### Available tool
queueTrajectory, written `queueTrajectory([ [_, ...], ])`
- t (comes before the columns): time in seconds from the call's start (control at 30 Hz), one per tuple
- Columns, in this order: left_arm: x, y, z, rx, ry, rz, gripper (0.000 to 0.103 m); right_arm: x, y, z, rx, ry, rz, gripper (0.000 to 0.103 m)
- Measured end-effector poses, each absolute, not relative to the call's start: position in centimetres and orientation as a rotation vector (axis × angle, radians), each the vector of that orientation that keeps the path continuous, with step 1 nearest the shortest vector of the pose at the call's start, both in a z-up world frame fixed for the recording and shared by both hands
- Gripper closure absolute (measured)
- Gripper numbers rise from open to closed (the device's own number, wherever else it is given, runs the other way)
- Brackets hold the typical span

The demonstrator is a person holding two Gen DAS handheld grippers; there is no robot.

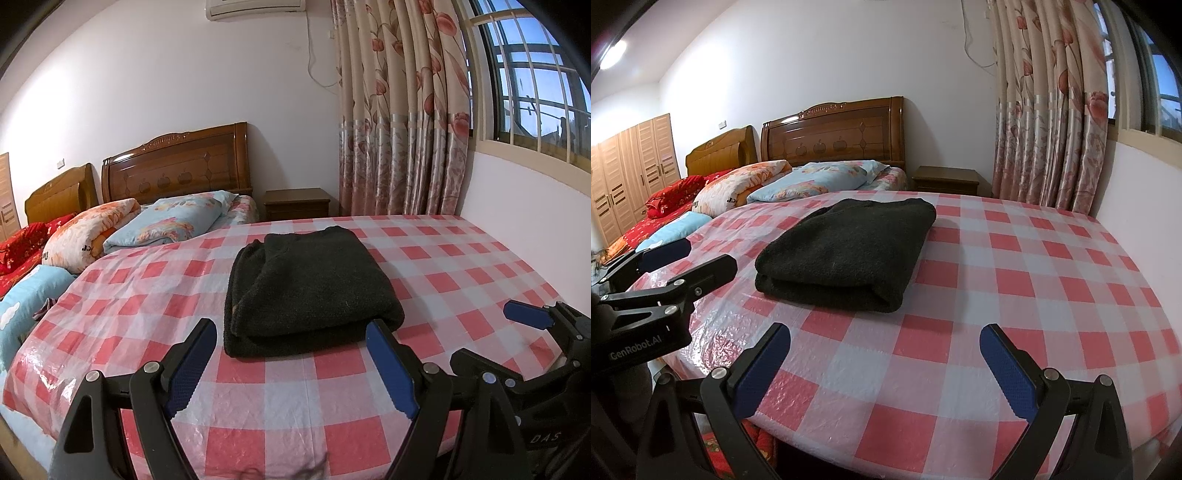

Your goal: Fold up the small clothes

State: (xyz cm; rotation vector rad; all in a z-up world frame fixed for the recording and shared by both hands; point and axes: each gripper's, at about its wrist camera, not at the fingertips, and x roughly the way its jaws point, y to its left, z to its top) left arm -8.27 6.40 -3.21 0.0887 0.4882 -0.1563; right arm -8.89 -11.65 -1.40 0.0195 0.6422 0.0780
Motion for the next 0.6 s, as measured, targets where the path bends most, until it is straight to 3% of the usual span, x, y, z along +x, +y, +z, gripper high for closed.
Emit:
queueTrajectory([
  [0.6,-8.29,6.44,-3.2,0.091,0.488,-0.153,0.018,-9.0,-11.54,-1.51,0.02,0.644,0.079,0.0],
])
